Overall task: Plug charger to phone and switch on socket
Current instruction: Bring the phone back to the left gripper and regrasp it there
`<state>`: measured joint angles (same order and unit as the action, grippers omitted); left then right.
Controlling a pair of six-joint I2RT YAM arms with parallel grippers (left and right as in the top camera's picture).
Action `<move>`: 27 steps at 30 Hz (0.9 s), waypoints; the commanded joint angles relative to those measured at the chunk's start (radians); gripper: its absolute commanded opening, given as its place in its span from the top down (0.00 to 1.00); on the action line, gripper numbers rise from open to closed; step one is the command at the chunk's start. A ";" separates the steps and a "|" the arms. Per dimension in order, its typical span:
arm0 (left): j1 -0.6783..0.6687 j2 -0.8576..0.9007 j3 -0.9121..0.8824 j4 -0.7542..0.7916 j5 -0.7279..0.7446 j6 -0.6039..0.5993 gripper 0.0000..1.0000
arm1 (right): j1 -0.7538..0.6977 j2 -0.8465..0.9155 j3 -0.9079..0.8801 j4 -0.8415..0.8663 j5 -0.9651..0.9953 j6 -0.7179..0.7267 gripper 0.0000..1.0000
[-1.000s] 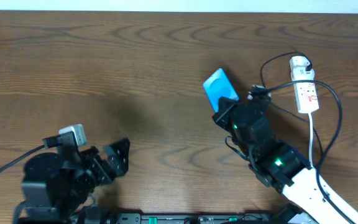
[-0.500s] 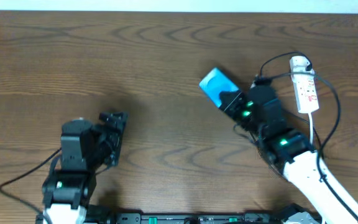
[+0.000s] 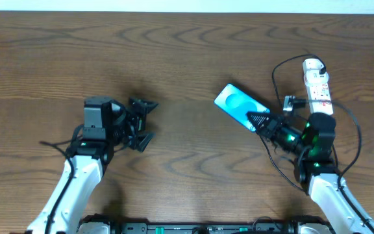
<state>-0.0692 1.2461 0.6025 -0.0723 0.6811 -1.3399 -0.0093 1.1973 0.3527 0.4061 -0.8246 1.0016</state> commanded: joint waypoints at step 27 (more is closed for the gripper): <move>-0.198 0.041 0.007 0.241 0.010 -0.010 0.16 | 0.531 0.006 -0.027 0.249 0.472 0.932 0.99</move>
<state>-0.2638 1.2823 0.6010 0.1631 0.7258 -1.3350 0.5011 1.2053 0.3172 0.6342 -0.3790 1.8614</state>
